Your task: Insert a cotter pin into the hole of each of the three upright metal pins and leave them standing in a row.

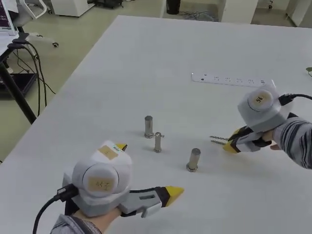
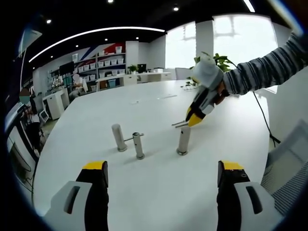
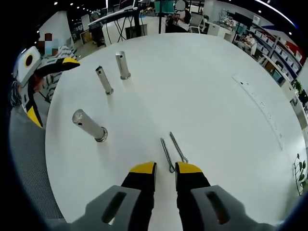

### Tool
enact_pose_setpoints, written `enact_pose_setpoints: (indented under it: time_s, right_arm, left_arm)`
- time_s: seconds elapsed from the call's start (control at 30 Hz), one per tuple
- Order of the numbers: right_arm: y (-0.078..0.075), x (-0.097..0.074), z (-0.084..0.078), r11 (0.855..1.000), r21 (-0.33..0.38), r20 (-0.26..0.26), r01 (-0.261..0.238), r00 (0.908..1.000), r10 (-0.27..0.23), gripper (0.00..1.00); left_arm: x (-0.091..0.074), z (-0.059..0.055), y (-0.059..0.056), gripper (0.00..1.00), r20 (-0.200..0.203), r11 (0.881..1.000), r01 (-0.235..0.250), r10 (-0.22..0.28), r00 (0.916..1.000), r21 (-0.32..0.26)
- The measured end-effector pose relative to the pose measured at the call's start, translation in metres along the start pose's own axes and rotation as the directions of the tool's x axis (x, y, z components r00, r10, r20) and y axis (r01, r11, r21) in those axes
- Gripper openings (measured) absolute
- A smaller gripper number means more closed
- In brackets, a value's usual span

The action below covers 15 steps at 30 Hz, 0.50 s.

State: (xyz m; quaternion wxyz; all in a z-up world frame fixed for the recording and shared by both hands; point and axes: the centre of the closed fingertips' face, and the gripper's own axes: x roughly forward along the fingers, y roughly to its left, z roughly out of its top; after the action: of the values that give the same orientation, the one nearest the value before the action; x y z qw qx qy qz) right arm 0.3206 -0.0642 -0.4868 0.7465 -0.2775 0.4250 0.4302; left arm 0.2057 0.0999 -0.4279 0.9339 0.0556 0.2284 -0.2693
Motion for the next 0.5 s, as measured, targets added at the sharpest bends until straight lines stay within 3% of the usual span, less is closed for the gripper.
enact_pose_setpoints:
  time_s: [0.5]
  right_arm:
    - [-0.0071,0.0059,-0.0032,1.000,0.008,-0.032,-0.008,0.9995,0.009,0.03]
  left_arm:
    - [-0.0011,-0.0020,-0.0001,0.89,-0.007,1.000,0.005,-0.005,1.0000,-0.002]
